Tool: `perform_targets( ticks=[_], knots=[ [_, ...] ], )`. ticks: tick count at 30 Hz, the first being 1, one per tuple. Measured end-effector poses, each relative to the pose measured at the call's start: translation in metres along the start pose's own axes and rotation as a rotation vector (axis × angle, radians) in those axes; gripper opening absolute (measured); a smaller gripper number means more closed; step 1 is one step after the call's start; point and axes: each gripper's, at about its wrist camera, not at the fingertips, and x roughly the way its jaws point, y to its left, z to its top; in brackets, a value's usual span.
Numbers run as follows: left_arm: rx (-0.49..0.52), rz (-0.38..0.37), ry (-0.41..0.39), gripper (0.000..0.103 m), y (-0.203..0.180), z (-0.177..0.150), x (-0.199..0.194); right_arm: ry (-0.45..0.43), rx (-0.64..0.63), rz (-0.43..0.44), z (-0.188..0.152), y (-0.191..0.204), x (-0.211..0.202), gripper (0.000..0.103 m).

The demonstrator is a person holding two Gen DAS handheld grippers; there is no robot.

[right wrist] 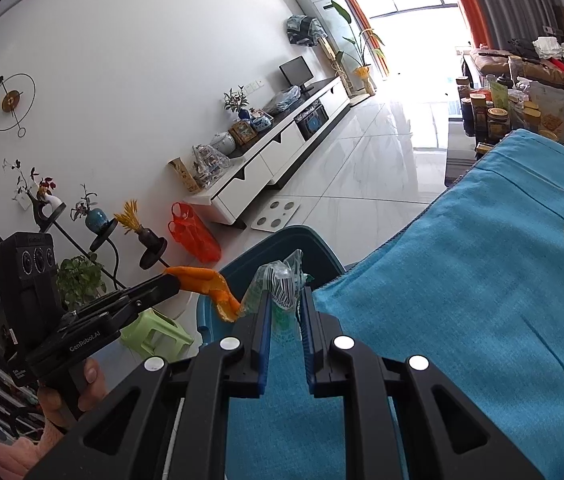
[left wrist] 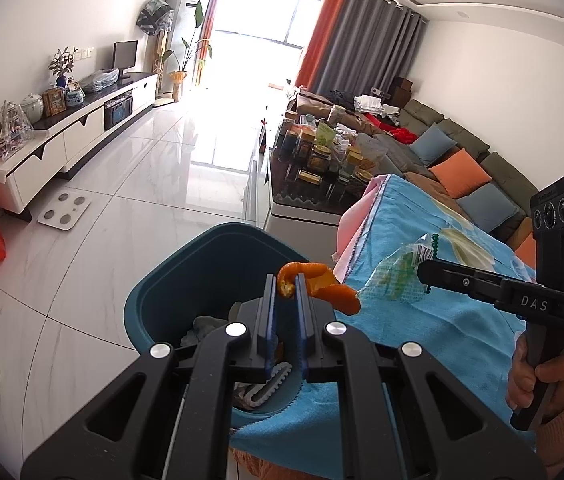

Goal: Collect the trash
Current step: 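Open the left tool over the teal bin while the right tool releases the zip bag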

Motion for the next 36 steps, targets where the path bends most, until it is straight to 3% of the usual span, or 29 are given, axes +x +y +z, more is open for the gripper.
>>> perform_targets(
  ticks=[36],
  knots=[
    [-0.038,0.082,0.031,0.009,0.014,0.002,0.034,0.070,-0.050,-0.038,0.013,0.017,0.051,0.013]
  ],
)
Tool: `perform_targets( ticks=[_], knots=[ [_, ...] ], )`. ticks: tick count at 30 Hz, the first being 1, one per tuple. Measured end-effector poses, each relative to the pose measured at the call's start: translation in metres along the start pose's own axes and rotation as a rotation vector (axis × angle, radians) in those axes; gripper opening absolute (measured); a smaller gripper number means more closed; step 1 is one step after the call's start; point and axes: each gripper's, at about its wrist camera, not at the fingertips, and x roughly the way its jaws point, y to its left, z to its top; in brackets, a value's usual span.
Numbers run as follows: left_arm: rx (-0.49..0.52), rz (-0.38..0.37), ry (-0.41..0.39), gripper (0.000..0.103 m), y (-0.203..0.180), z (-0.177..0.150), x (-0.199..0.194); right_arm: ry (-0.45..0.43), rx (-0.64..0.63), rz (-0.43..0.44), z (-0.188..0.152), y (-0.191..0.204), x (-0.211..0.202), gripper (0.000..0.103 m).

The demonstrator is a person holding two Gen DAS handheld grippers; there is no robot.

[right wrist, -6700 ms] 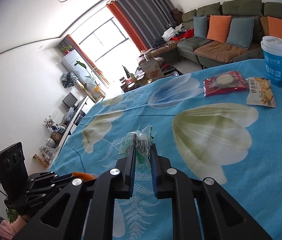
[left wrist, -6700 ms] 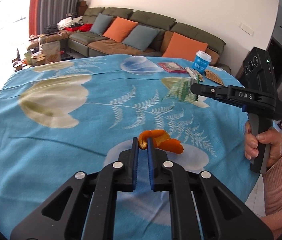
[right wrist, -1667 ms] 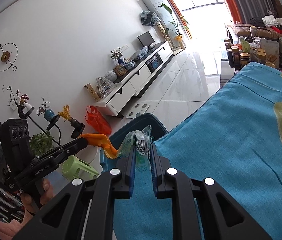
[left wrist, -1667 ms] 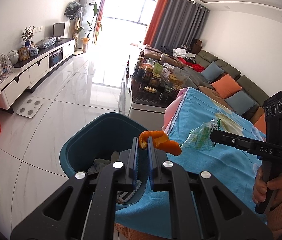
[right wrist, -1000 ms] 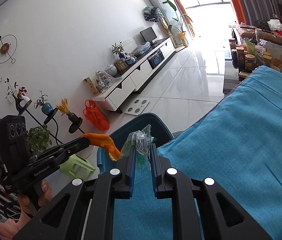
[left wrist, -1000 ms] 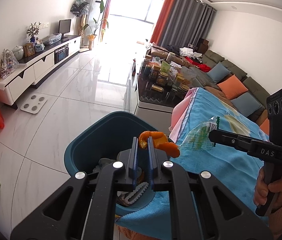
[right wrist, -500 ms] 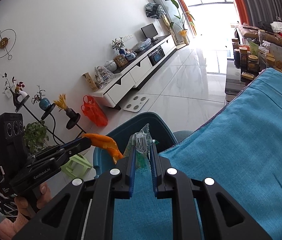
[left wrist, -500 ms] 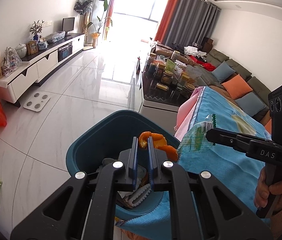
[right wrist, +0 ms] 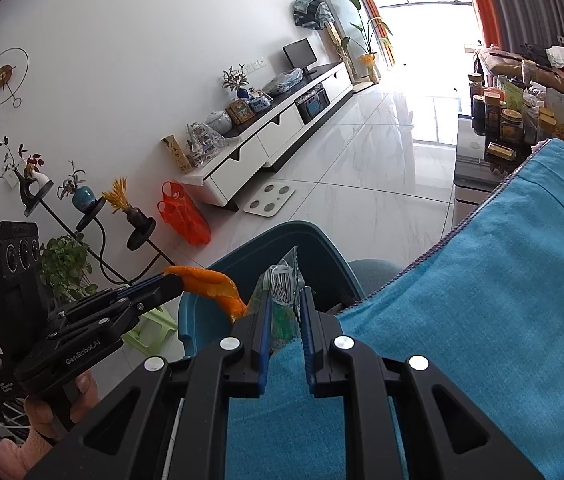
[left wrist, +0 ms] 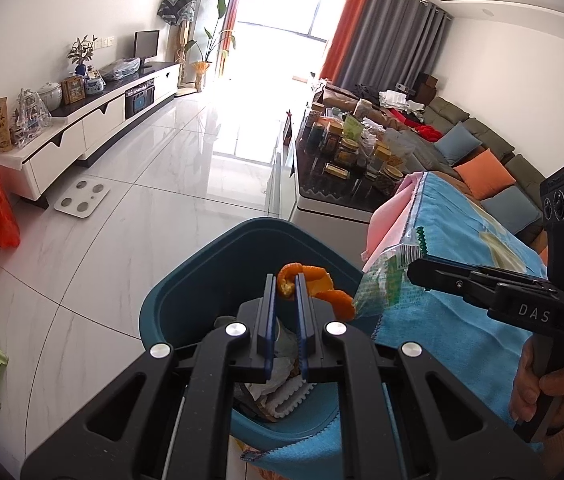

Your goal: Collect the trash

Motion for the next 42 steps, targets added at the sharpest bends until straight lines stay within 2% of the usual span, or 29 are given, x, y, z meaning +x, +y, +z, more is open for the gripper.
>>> perform_targets(
  ticks=[20,30,37,39,42],
  knots=[
    [-0.013,0.026,0.047,0.010,0.001,-0.004,0.030,0.066,-0.019,-0.036,0.006,0.009,0.031,0.015],
    [-0.028,0.008,0.092,0.015,0.000,-0.008,0.055,0.076,-0.017,-0.041,0.007,0.011,0.035,0.016],
    [-0.033,-0.011,0.105,0.026,0.000,-0.014,0.064,0.066,0.000,-0.032,0.004,0.006,0.029,0.022],
    [-0.033,-0.023,0.094,0.035,-0.001,-0.015,0.060,0.061,0.002,-0.031,0.002,0.004,0.026,0.023],
    [-0.020,-0.018,0.063,0.043,-0.004,-0.016,0.050,0.047,0.008,-0.026,-0.001,0.003,0.020,0.033]
  ],
)
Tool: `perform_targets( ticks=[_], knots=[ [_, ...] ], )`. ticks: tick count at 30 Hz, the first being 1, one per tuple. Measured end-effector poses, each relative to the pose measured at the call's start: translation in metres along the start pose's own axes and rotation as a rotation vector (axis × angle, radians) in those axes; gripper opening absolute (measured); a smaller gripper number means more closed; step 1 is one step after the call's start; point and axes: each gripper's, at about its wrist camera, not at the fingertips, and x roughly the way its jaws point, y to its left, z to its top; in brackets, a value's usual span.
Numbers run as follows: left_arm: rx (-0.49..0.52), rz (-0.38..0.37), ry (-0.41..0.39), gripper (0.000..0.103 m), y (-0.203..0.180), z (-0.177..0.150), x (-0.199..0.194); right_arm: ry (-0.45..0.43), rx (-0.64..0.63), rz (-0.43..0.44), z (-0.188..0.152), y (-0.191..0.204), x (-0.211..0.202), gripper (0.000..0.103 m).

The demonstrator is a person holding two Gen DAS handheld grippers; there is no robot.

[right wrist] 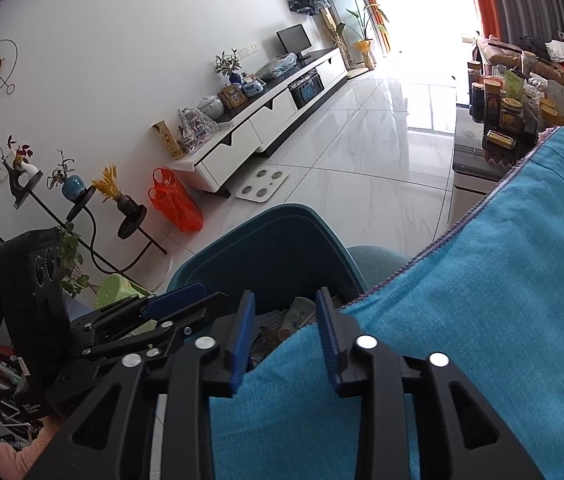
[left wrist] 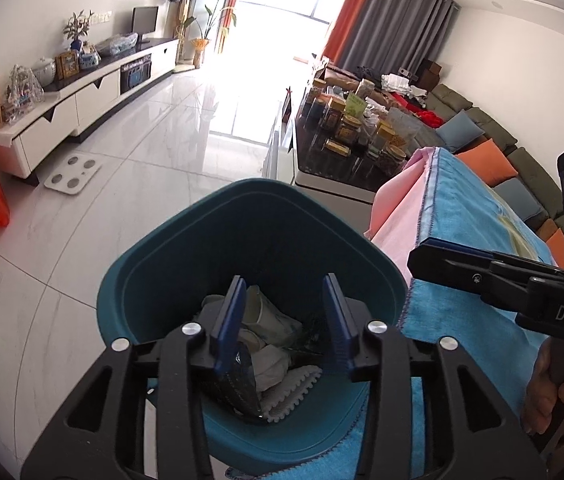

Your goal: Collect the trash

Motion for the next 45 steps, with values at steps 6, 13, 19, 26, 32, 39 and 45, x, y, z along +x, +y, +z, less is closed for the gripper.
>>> perform_targets(
  ticks=[6,13,19,26,32,39,45],
  knots=[
    [0.045,0.011,-0.071,0.071,-0.011,-0.003,-0.029,-0.030,-0.001,0.006,-0.010,-0.001,-0.016,0.049],
    [0.099,0.025,-0.169,0.098,-0.028,-0.016,-0.069,-0.121,-0.013,-0.021,-0.034,-0.001,-0.057,0.079],
    [0.141,0.018,-0.251,0.098,-0.058,-0.035,-0.096,-0.224,-0.011,-0.096,-0.074,-0.012,-0.106,0.093],
    [0.175,-0.038,-0.325,0.097,-0.105,-0.056,-0.113,-0.364,-0.001,-0.264,-0.121,-0.027,-0.168,0.096],
    [0.224,-0.114,-0.360,0.098,-0.144,-0.066,-0.121,-0.463,0.047,-0.413,-0.162,-0.041,-0.211,0.096],
    [0.278,-0.173,-0.388,0.098,-0.192,-0.079,-0.119,-0.577,0.105,-0.560,-0.201,-0.053,-0.256,0.096],
    [0.334,-0.202,-0.424,0.097,-0.221,-0.088,-0.116,-0.653,0.121,-0.672,-0.222,-0.056,-0.280,0.096]
  ],
)
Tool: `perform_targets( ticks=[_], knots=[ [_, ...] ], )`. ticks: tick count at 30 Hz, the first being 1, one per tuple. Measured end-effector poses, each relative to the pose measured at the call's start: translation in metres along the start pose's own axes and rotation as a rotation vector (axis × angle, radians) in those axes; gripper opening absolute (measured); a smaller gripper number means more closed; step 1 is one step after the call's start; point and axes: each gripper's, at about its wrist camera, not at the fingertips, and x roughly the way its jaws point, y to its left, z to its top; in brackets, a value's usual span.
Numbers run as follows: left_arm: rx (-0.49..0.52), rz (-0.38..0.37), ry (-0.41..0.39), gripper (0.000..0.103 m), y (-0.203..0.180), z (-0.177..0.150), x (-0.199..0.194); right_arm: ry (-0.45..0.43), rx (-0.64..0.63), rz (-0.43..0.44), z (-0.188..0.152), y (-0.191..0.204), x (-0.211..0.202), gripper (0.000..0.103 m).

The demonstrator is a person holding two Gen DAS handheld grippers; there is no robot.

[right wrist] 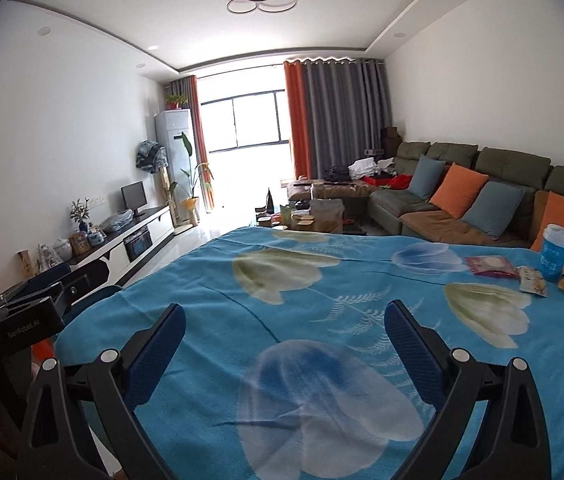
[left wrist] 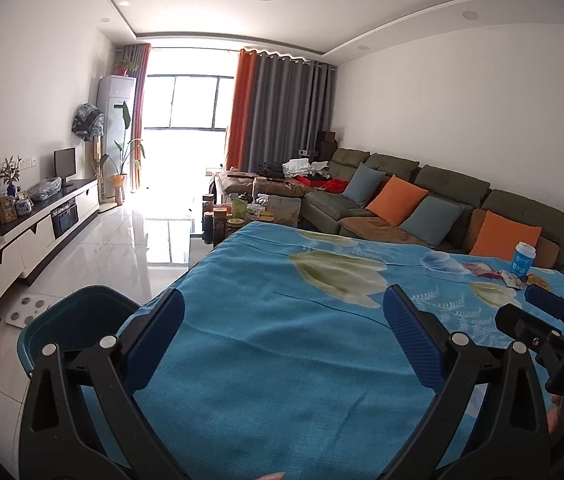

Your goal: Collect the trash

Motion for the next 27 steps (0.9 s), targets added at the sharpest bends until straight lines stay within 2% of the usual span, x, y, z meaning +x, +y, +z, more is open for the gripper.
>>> perform_targets(
  ticks=[14,27],
  knots=[
    [0.086,-0.052,-0.071,0.097,-0.049,0.002,0.000,-0.106,0.031,-0.169,-0.001,-0.025,-0.031,0.096],
    [0.095,-0.055,-0.095,0.097,-0.060,0.001,-0.002,-0.140,0.053,-0.219,0.003,-0.037,-0.046,0.096]
  ],
)
